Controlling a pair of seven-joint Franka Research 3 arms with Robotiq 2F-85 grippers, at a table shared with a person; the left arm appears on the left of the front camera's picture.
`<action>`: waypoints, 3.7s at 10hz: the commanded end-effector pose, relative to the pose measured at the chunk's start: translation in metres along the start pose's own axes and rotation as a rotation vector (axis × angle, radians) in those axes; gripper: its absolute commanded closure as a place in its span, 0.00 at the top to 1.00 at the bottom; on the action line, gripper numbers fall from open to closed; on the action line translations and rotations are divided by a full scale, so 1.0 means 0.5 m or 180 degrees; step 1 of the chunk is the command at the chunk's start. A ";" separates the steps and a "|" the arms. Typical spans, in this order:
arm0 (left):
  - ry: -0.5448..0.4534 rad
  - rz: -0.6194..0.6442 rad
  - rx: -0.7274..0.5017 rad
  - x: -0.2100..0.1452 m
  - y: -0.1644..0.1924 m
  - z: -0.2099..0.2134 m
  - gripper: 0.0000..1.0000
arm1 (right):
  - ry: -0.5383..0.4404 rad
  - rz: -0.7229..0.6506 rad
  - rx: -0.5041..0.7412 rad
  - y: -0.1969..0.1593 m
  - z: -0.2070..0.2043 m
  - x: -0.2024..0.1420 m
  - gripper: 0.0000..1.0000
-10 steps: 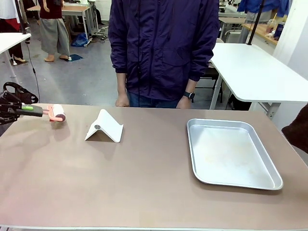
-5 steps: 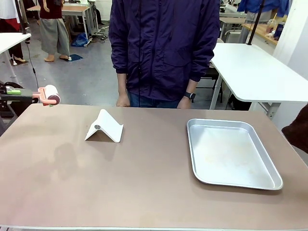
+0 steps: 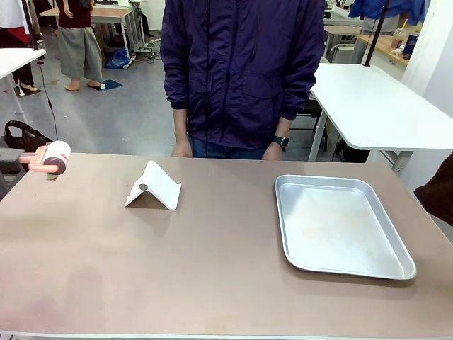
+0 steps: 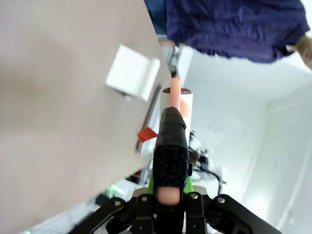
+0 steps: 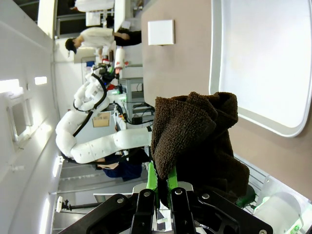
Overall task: Clean the surface of the table.
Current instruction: Clean the area not pointed to by the person, then return the Lint Roller and towel to their original positions.
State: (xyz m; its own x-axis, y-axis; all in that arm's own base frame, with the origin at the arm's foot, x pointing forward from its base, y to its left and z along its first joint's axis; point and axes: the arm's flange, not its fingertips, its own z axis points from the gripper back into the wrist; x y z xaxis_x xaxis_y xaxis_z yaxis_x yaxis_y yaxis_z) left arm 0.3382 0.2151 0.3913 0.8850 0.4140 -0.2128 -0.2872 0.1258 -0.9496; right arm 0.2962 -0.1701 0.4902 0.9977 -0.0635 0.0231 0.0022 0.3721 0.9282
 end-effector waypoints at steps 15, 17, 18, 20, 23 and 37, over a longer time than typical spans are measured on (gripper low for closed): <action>0.0352 -0.0526 -0.0497 -0.153 0.026 0.058 0.21 | 0.0013 0.0070 0.0011 0.004 0.001 -0.008 0.09; 0.0352 -0.0526 -0.0497 -0.153 0.026 0.058 0.21 | 0.0013 0.0070 0.0011 0.004 0.001 -0.008 0.09; 0.0352 -0.0526 -0.0497 -0.153 0.026 0.058 0.21 | 0.0013 0.0070 0.0011 0.004 0.001 -0.008 0.09; 0.0352 -0.0526 -0.0497 -0.153 0.026 0.058 0.21 | 0.0013 0.0070 0.0011 0.004 0.001 -0.008 0.09; 0.0352 -0.0526 -0.0497 -0.153 0.026 0.058 0.21 | 0.0013 0.0070 0.0011 0.004 0.001 -0.008 0.09; 0.0687 -0.0576 -0.0017 -0.058 -0.086 -0.092 0.21 | 0.0278 0.0246 -0.0340 0.150 -0.263 0.077 0.09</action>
State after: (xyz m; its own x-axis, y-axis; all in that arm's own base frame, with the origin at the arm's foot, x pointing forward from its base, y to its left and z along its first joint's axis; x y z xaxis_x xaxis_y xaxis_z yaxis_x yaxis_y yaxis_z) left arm 0.3290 0.1602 0.4214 0.9790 0.1912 -0.0708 -0.1032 0.1654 -0.9808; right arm 0.3360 -0.0410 0.5097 0.9967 0.0606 0.0550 -0.0769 0.4662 0.8813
